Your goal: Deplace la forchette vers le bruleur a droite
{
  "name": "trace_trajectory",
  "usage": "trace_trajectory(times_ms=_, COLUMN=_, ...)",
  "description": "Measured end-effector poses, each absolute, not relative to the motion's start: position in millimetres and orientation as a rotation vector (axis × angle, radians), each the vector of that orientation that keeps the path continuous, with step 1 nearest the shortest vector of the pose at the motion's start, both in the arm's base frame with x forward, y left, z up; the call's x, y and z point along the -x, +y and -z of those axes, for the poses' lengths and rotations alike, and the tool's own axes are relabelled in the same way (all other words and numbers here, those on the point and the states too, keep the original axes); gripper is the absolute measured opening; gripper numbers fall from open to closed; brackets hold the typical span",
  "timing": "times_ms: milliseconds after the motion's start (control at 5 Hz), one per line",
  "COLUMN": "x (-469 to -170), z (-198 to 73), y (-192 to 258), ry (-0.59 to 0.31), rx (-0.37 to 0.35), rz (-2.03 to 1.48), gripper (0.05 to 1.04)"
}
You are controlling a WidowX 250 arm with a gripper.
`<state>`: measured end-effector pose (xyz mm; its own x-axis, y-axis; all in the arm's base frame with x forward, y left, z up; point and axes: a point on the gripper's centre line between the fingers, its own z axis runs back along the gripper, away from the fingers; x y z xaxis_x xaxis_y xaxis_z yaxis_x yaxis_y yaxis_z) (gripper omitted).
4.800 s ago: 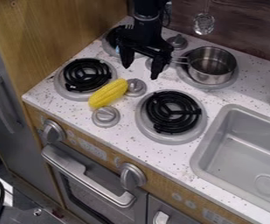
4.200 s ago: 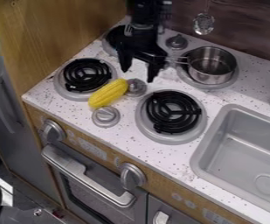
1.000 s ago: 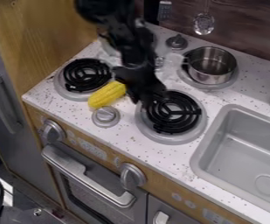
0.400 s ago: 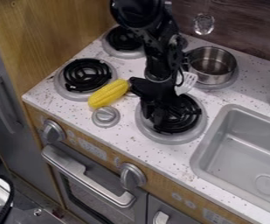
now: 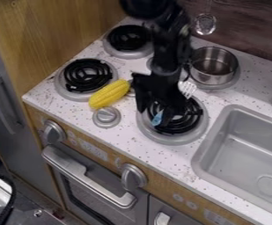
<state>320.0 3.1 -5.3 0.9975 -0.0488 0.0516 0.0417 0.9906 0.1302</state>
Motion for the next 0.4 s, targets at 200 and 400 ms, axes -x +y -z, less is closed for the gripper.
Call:
trace_trajectory(times_ms=200, x=-319.8, z=-28.2, y=-2.4, ry=-0.082, rx=-0.121, rz=0.034, gripper=1.002)
trace_trajectory(times_ms=400, x=-318.7, z=-33.8, y=-4.8, ry=-0.105, rx=-0.104, rz=0.049, gripper=0.999)
